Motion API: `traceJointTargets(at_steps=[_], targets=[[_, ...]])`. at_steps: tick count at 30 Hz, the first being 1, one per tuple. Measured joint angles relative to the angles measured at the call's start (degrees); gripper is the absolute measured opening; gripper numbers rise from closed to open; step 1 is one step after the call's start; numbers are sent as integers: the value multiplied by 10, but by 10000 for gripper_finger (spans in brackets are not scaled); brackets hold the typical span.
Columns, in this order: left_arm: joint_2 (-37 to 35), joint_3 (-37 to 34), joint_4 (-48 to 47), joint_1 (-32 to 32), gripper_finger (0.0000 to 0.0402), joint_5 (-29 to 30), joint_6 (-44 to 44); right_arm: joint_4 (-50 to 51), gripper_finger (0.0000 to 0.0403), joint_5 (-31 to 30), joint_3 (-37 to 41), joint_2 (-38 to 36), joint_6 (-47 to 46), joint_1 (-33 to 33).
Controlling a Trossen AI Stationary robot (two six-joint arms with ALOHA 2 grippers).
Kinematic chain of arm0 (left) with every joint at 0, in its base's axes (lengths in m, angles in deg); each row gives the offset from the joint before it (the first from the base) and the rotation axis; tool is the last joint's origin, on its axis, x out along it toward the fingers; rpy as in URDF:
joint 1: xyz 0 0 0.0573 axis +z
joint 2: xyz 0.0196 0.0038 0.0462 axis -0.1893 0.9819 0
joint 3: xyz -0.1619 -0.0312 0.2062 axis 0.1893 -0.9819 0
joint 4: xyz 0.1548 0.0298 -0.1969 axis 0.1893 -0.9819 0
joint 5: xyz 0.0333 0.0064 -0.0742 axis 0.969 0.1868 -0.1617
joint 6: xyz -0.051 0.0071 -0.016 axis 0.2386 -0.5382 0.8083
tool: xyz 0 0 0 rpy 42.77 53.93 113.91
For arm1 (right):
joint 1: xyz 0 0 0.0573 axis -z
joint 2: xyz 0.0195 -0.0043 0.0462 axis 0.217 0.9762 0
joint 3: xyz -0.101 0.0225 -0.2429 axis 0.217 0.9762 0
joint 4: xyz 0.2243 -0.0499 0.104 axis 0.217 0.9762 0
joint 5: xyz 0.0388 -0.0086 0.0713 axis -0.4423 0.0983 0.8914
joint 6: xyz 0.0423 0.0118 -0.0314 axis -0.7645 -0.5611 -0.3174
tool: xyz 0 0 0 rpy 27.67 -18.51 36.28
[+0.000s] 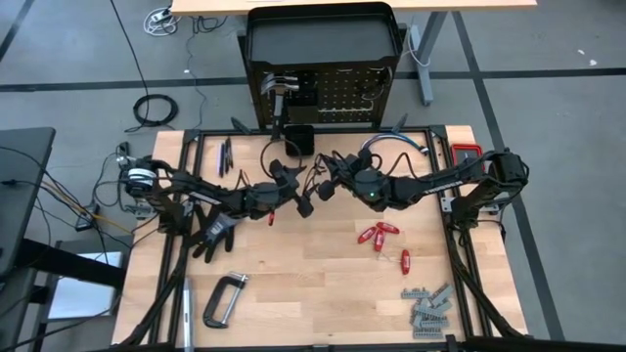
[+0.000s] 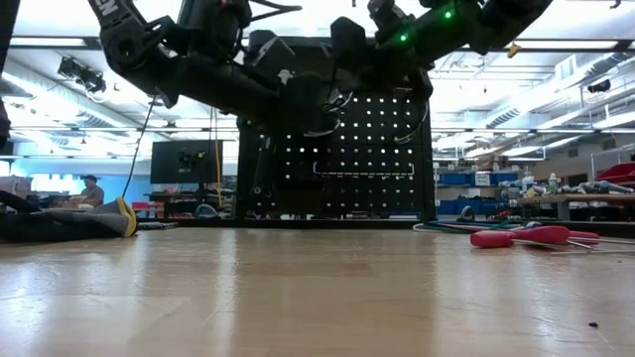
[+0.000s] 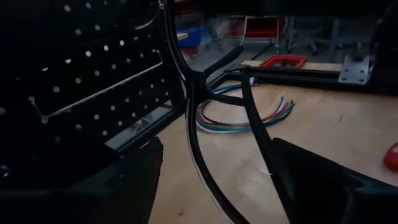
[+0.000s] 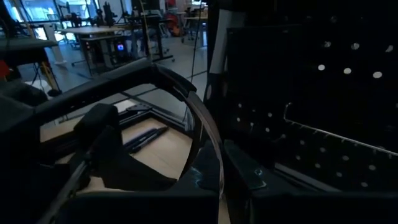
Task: Hang tools onto peg board
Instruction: Hang the safety goggles on the peg board
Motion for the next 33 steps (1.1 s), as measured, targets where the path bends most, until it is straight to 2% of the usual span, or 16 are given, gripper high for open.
traceJointTargets(at_steps=[6,11,21,33], targets=[[17,23,-2,0,304,1,-28,-2,14,-23,0,0,1,-5],[36,45,-14,3,304,31,-13,-24,14,-25,0,-1,8,-4],[37,85,-32,4,300,45,-10,-13,14,-39,0,-1,-4,-3],[37,95,-76,5,226,77,3,-9,14,-34,-1,-1,-62,-2]])
